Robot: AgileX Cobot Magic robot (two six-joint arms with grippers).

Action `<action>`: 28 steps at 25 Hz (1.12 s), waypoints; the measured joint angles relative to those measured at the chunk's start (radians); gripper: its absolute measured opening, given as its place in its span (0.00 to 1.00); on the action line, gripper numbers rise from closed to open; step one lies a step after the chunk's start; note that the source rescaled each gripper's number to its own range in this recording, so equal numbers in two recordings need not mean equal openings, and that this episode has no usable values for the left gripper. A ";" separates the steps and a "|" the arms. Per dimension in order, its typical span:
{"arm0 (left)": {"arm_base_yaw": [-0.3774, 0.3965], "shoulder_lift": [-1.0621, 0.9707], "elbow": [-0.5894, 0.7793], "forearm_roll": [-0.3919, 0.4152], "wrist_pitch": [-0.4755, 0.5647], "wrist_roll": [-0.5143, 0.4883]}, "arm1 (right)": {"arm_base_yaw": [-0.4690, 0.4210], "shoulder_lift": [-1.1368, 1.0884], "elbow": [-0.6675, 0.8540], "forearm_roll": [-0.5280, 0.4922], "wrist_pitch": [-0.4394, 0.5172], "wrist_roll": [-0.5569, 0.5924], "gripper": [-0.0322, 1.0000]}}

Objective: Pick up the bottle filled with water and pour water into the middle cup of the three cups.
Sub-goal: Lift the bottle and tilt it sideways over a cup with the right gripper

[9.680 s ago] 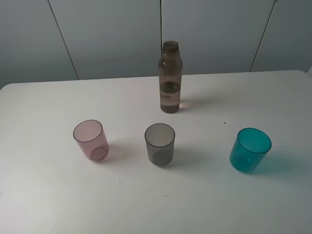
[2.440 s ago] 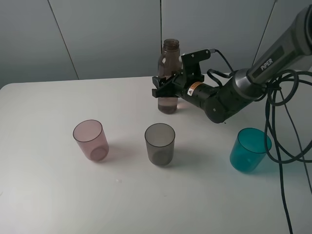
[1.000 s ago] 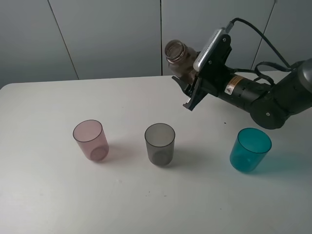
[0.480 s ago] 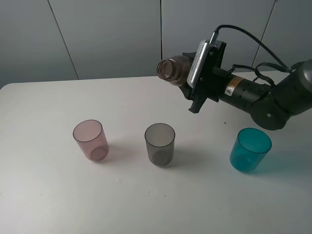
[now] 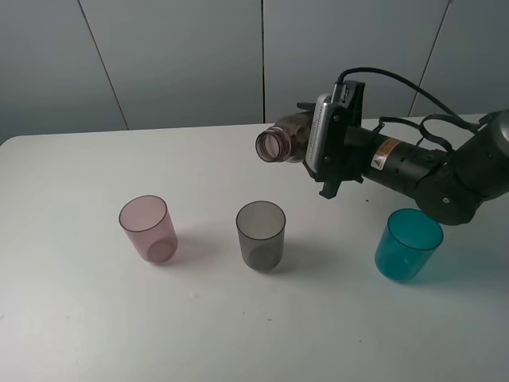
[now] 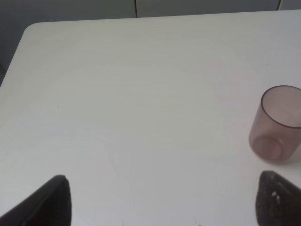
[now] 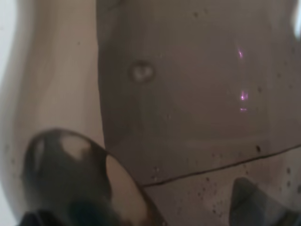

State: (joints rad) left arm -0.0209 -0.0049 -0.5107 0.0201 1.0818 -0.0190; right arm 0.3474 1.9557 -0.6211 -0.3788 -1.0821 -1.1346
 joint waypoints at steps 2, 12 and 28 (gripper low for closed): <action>0.000 0.000 0.000 0.000 0.000 0.000 | 0.000 0.000 0.006 0.004 0.002 -0.028 0.03; 0.000 0.000 0.000 0.000 0.000 0.000 | -0.001 0.000 0.006 0.052 0.005 -0.160 0.03; 0.000 0.000 0.000 0.000 0.000 0.000 | -0.001 0.000 0.006 -0.008 0.005 -0.223 0.03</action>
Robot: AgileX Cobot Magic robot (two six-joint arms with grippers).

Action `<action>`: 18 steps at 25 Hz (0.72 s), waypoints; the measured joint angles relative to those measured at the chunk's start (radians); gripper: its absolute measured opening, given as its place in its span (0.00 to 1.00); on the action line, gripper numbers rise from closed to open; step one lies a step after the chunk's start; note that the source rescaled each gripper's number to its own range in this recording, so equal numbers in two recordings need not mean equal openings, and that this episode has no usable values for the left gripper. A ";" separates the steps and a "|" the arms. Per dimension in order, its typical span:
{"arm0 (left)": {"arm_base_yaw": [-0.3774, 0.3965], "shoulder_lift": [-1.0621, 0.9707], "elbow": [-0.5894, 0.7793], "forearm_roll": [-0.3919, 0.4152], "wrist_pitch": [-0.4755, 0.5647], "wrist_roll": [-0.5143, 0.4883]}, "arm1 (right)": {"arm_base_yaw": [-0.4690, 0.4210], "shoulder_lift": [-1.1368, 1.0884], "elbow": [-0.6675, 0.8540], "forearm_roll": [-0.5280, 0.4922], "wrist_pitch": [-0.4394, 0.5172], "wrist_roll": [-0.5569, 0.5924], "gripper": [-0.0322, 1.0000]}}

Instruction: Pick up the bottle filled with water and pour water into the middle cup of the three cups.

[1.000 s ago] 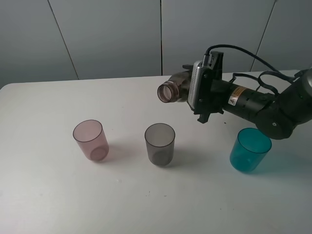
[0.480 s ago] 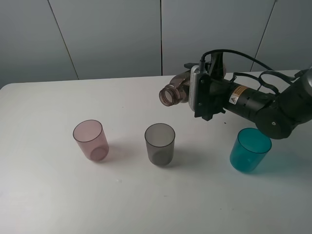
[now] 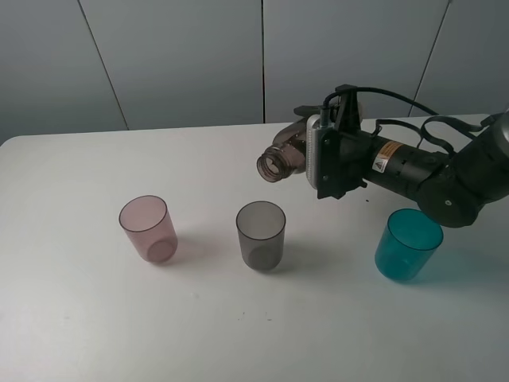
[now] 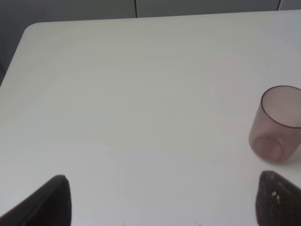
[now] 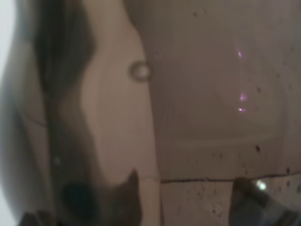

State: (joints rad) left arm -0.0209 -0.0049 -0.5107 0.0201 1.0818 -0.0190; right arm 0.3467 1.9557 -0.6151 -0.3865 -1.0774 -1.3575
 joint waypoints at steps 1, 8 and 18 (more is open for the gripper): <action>0.000 0.000 0.000 0.000 0.000 0.000 | 0.000 0.000 0.000 -0.005 0.000 -0.008 0.03; 0.000 0.000 0.000 0.000 0.000 0.000 | 0.000 0.000 0.000 -0.023 0.000 -0.040 0.03; 0.000 0.000 0.000 0.000 0.000 0.000 | 0.000 0.000 0.000 -0.047 0.000 -0.113 0.03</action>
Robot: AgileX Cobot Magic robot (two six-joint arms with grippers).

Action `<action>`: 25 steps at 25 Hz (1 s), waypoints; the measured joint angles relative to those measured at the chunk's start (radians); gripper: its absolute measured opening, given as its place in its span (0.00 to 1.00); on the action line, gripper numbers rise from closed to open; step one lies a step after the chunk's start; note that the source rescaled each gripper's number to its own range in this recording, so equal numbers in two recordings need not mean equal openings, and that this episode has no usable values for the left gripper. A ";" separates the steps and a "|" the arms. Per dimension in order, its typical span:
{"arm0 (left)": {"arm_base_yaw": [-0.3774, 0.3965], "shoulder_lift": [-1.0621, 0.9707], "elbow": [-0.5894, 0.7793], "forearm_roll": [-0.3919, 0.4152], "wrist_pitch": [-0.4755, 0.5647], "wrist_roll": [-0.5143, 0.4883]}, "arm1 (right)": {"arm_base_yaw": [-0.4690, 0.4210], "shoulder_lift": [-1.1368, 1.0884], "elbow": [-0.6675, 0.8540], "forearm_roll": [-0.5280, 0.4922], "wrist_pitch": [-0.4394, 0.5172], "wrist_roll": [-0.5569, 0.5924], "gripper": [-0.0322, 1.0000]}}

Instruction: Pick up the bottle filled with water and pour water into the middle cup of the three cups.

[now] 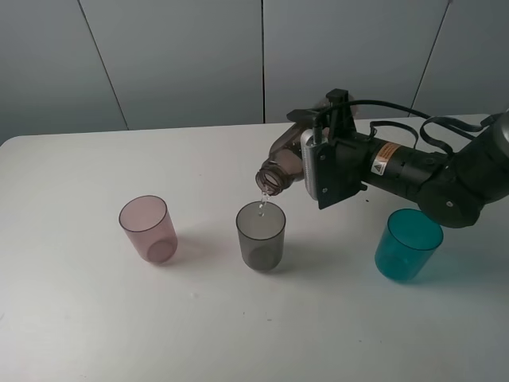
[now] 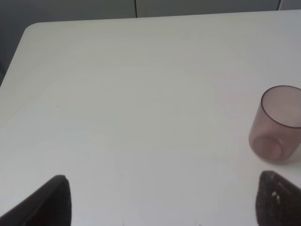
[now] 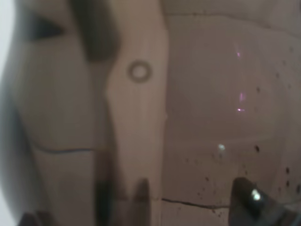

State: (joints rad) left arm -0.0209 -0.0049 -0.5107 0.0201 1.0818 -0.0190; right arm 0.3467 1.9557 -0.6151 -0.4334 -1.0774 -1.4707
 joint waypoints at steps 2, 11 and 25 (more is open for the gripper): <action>0.000 0.000 0.000 0.000 0.000 0.000 | 0.000 0.000 0.000 0.000 0.000 -0.014 0.03; 0.000 0.000 0.000 0.000 0.000 0.000 | 0.000 0.000 0.000 0.000 0.000 -0.055 0.03; 0.000 0.000 0.000 0.000 0.000 -0.004 | 0.000 0.000 0.000 0.002 -0.025 -0.116 0.03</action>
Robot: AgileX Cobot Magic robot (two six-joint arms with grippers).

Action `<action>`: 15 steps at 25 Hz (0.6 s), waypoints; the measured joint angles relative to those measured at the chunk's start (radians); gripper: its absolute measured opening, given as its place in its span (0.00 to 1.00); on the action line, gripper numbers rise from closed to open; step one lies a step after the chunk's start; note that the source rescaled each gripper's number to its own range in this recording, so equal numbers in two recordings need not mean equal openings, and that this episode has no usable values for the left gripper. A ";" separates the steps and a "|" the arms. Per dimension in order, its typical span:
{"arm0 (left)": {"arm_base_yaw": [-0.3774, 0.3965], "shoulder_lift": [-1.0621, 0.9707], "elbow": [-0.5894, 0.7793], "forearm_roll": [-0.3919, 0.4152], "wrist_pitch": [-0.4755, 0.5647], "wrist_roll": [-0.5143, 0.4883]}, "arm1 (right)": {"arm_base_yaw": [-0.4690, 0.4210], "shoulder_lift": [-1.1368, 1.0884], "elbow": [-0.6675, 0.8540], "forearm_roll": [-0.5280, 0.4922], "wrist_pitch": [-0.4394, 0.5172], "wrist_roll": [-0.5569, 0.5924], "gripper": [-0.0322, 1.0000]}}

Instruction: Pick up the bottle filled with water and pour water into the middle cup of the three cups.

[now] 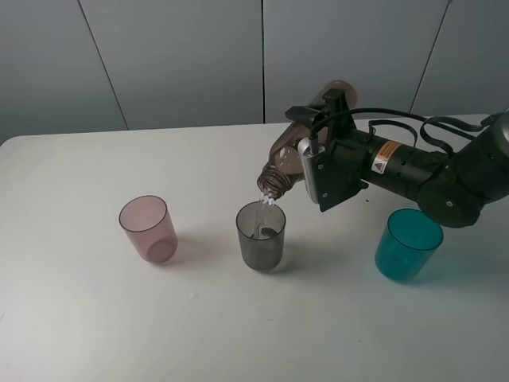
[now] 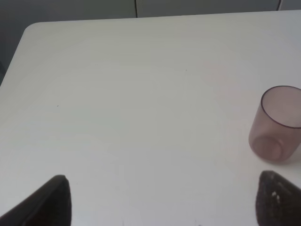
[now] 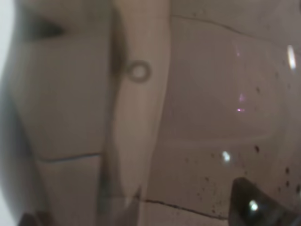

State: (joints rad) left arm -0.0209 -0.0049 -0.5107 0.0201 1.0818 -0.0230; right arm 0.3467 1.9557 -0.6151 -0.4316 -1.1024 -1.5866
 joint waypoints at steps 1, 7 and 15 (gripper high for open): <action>0.000 0.000 0.000 0.000 0.000 0.000 | 0.000 0.000 0.000 0.000 -0.003 -0.003 0.03; 0.000 0.000 0.000 0.000 0.000 0.000 | 0.000 0.000 0.000 0.000 -0.007 -0.041 0.03; 0.000 0.000 0.000 0.000 0.000 0.000 | 0.000 -0.012 0.000 0.000 -0.016 -0.080 0.03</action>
State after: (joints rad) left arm -0.0209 -0.0049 -0.5107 0.0201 1.0818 -0.0230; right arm 0.3467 1.9434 -0.6151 -0.4316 -1.1183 -1.6663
